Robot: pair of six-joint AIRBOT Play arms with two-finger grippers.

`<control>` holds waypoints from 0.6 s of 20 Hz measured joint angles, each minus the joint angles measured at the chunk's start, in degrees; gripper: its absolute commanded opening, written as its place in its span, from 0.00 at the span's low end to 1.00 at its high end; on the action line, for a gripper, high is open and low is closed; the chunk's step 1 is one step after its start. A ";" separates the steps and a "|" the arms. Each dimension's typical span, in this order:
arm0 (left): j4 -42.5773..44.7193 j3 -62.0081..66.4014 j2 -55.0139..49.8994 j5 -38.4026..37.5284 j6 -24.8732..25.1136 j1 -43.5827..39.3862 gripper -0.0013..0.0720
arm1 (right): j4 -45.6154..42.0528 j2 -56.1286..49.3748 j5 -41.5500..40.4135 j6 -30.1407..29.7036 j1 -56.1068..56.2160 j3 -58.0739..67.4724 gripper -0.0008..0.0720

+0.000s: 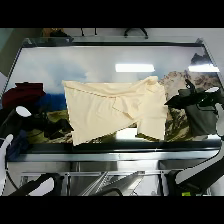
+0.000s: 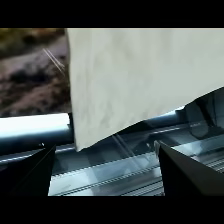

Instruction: Fold the shirts.

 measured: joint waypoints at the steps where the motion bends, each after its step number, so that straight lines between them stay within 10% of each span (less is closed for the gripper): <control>1: -0.85 -2.67 1.62 1.62 0.00 -0.11 0.98 | 0.00 -0.24 0.02 -0.09 0.17 -0.02 0.61; 7: -3.50 -11.91 2.95 8.92 -0.07 -4.70 0.95 | -0.28 -1.01 0.02 -0.68 0.61 -0.11 0.61; 9: -4.13 -12.17 1.31 10.71 -0.20 -7.04 0.66 | -0.33 -1.09 -0.04 -0.85 0.66 -0.13 0.61; 12: -4.28 -9.25 -1.99 12.63 -0.20 -9.55 0.65 | -0.55 -1.16 0.11 -0.85 0.66 -0.13 0.42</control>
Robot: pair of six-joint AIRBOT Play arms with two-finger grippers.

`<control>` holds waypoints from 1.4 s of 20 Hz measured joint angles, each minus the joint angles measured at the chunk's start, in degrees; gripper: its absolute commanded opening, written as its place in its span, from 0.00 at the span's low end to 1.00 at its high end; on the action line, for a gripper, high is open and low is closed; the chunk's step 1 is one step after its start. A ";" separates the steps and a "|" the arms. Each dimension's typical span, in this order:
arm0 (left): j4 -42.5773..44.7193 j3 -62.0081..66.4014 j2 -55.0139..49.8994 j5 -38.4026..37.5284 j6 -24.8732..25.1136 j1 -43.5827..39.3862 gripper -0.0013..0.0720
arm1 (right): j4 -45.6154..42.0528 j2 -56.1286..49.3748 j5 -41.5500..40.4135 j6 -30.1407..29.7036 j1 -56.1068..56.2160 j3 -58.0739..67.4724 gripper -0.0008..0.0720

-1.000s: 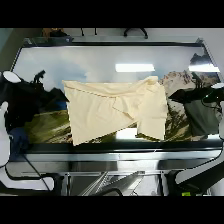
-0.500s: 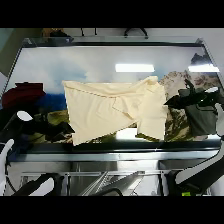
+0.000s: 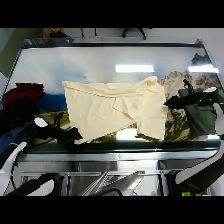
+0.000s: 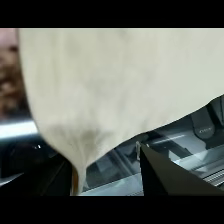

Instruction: Fold the shirts.

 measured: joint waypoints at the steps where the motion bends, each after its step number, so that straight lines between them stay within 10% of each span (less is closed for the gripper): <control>1: 0.04 1.66 -1.01 0.81 0.02 -0.52 0.52 | -0.02 -0.09 0.46 0.00 0.00 -0.02 0.42; 2: 0.76 3.28 -1.84 2.21 0.13 -0.87 0.14 | -0.04 -0.09 0.96 0.00 0.02 -0.04 0.42; 3: 2.08 4.83 -2.69 3.02 0.24 -1.07 0.04 | -0.07 -0.09 1.57 0.00 0.04 -0.07 0.40; 6: 1.29 9.18 -3.93 1.33 0.68 -1.49 0.04 | -0.37 -0.15 2.32 0.02 0.04 -0.13 0.05; 13: 0.83 22.51 -0.92 -3.52 1.33 -1.42 0.04 | 19.58 5.14 9.25 -2.21 -0.37 2.64 0.04; 19: -8.37 62.62 10.97 -8.31 1.44 7.74 0.04 | 49.27 27.15 3.78 -7.08 -7.34 20.70 0.04; 23: -11.15 84.67 17.16 -8.28 0.96 20.22 0.04 | 50.23 41.27 -6.78 -8.17 -13.79 28.94 0.04; 28: -12.83 83.03 22.91 -7.30 3.43 31.93 0.04 | 46.01 48.37 -13.27 -8.55 -16.55 31.54 0.04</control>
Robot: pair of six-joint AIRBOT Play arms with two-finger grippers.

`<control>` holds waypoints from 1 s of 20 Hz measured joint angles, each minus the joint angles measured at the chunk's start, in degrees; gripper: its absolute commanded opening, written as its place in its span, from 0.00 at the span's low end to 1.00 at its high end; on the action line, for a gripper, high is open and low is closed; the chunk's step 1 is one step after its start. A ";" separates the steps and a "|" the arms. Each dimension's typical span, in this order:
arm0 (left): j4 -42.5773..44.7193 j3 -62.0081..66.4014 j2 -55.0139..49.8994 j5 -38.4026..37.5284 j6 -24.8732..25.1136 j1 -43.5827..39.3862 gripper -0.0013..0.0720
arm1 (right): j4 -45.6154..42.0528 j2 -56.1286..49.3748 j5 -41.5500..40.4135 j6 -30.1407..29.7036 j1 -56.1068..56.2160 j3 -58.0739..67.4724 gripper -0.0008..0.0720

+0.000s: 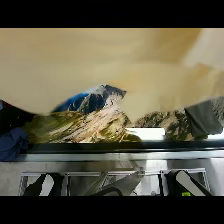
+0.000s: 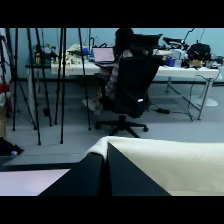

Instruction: Fold the shirts.

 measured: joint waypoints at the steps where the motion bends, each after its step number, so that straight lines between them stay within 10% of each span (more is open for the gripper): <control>1: -0.74 -1.38 -0.28 0.13 1.16 0.07 0.04 | -0.28 -0.09 0.13 0.00 -0.17 0.13 0.04; 11: 10.03 -4.81 -26.95 -1.79 7.23 -24.39 0.04 | -10.45 -19.80 10.21 4.55 10.86 -9.73 0.04; 20: 19.34 -3.78 -57.16 2.43 6.16 -28.83 0.04 | -20.11 -47.84 -4.26 4.74 23.91 -15.63 0.04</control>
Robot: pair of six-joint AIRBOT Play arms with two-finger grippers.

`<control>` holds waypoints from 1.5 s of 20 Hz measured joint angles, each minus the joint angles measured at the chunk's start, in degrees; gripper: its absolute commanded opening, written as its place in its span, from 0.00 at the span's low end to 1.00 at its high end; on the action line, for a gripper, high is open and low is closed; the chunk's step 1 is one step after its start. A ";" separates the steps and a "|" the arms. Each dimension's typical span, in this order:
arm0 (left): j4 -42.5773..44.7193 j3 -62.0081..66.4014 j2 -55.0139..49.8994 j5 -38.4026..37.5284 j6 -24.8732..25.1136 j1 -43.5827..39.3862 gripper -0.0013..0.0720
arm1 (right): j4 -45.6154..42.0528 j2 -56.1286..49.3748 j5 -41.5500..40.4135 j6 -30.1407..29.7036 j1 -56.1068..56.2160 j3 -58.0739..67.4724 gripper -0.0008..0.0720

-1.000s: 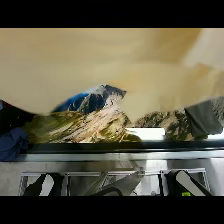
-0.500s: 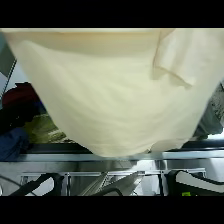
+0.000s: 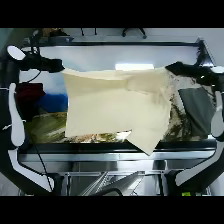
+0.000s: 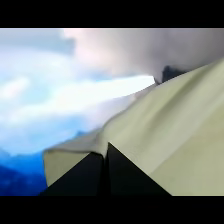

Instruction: Fold the shirts.

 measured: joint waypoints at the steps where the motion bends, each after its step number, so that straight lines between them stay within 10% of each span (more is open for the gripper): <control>1: 0.11 1.01 -2.08 -0.02 -0.42 0.35 0.04 | 0.39 -1.90 -1.49 0.00 0.39 0.26 0.04; 19: 10.54 -6.38 -8.13 0.35 -2.95 -2.34 0.06 | -23.12 -7.69 1.84 6.27 1.64 0.68 0.07; 21: 10.88 -6.43 -8.13 -0.28 -2.95 -2.47 0.97 | -23.58 -7.37 1.75 6.47 1.77 0.68 0.50; 30: 8.68 -3.34 -5.01 -22.77 -10.27 1.90 0.96 | -28.63 8.59 11.30 13.77 -3.08 -4.98 0.54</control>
